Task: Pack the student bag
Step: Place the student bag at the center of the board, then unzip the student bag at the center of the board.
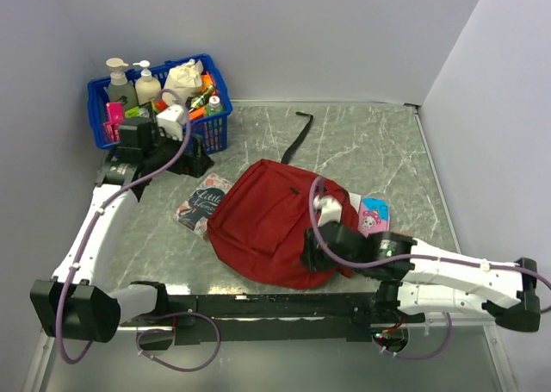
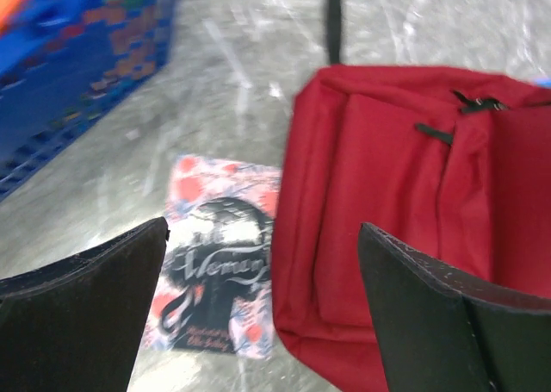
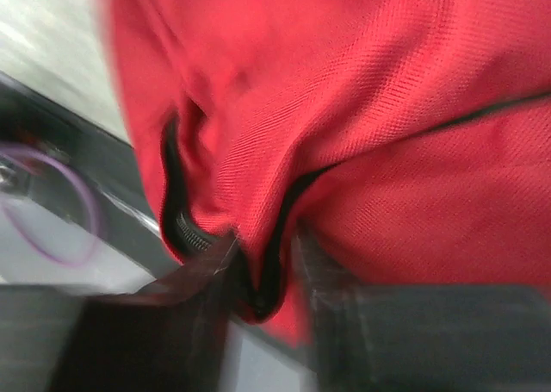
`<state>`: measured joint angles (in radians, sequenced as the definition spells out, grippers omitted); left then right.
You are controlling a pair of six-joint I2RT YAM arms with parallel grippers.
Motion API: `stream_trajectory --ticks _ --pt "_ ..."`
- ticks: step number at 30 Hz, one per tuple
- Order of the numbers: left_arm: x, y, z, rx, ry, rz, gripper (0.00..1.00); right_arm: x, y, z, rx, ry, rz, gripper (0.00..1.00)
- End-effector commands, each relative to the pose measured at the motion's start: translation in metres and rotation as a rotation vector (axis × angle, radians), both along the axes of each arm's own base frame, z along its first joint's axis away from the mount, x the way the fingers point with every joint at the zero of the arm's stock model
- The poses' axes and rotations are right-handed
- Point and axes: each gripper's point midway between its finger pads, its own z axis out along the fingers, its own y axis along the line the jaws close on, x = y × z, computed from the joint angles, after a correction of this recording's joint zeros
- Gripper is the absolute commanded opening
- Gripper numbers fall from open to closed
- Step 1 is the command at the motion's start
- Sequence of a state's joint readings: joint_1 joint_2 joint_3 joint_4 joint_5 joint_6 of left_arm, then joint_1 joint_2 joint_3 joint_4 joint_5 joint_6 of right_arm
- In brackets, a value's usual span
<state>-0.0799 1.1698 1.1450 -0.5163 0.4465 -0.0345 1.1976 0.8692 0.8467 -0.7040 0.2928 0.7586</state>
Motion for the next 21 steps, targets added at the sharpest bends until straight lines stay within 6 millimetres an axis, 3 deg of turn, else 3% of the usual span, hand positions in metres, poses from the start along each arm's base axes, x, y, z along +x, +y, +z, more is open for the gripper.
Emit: stream_trajectory --ticks 1,2,4,8,10,12,15,17,19,20,21 --pt "0.004 -0.042 0.01 0.06 -0.079 -0.127 0.96 -0.036 -0.037 -0.034 -0.151 0.118 -0.046 0.59" --pt "0.004 -0.049 0.009 0.07 -0.088 -0.146 0.96 -0.039 -0.043 -0.035 -0.177 0.121 -0.041 0.73" --pt "0.001 -0.069 0.001 0.083 -0.077 -0.2 0.96 -0.04 -0.055 -0.027 -0.204 0.107 -0.045 0.79" --pt "0.004 -0.094 -0.017 0.118 -0.055 -0.295 0.96 -0.021 -0.062 0.021 -0.124 -0.009 -0.104 0.79" --pt "0.004 -0.105 -0.018 0.133 -0.08 -0.338 0.96 -0.005 -0.066 0.054 -0.061 -0.108 -0.153 0.77" --pt "0.009 -0.112 -0.017 0.137 -0.13 -0.37 0.96 0.007 -0.075 0.075 -0.044 -0.169 -0.218 0.76" --pt "0.014 -0.129 -0.021 0.143 -0.145 -0.439 0.96 0.041 -0.093 0.095 -0.091 -0.274 -0.371 0.8" --pt "0.019 -0.141 -0.037 0.183 -0.139 -0.473 0.96 0.067 -0.102 0.088 -0.111 -0.248 -0.458 0.84" --pt "0.027 -0.146 -0.045 0.209 -0.16 -0.474 0.96 0.093 -0.093 0.087 -0.08 -0.264 -0.462 0.87" --pt "0.035 -0.142 -0.059 0.234 -0.138 -0.45 0.96 0.108 -0.105 0.078 -0.1 -0.249 -0.51 0.88" --pt "0.041 -0.141 -0.064 0.246 -0.132 -0.426 0.96 0.117 -0.099 0.069 -0.12 -0.222 -0.481 0.89"
